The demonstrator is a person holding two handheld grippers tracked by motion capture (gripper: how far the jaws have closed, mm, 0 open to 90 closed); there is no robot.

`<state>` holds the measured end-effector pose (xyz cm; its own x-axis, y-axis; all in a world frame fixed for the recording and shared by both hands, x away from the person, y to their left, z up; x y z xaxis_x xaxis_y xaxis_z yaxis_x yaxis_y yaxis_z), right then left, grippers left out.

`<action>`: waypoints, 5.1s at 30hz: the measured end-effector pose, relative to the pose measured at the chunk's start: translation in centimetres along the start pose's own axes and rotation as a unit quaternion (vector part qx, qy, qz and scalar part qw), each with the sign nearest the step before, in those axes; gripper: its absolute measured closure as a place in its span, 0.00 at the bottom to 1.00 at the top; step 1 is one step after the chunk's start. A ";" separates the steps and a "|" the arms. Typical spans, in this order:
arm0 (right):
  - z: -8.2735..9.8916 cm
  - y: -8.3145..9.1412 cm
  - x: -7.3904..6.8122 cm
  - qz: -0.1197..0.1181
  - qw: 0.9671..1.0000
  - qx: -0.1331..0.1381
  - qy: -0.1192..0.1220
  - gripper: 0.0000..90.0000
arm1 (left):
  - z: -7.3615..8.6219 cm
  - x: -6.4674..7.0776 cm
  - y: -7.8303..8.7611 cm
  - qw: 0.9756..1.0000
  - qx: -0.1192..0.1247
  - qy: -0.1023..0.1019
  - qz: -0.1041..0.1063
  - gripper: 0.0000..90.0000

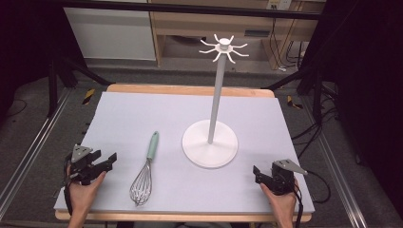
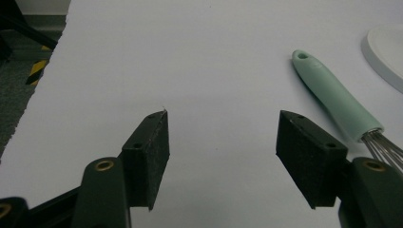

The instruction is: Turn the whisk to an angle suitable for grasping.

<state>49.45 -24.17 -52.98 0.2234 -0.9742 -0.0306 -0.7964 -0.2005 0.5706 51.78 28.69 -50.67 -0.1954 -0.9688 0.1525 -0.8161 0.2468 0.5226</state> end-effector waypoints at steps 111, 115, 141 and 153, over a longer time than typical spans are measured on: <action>-0.5 -0.3 -2.2 -0.034 0.999 -0.021 0.037 0.38 | 1.1 11.2 -7.2 0.974 -0.201 -0.085 0.063 0.65; -0.5 -0.3 -2.2 -0.034 0.999 -0.022 0.036 0.38 | 1.2 11.2 -7.3 0.973 -0.207 -0.081 0.064 0.65; -0.4 -0.3 -2.3 -0.041 0.998 -0.022 0.041 0.43 | 1.6 10.7 -6.6 0.961 -0.256 -0.091 0.055 0.73; -0.4 -0.4 -2.3 -0.040 0.998 -0.023 0.044 0.42 | 0.8 10.6 -6.2 0.963 -0.239 -0.118 0.044 0.59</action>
<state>49.46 -21.84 -52.78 0.3348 -0.9423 -0.0067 -0.7485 -0.2702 0.6056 54.31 16.91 -52.99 -0.4160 -0.9080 0.0489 -0.4573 0.2555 0.8518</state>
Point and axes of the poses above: each handheld gripper's, and its own axes: y roughly backward along the jaws, z roughly out of its underside, x roughly to its right, the point moved 10 cm from there along -y, roughly forward along the jaws, and after that the axes turned 4 degrees about y, right-handed, at the moved point
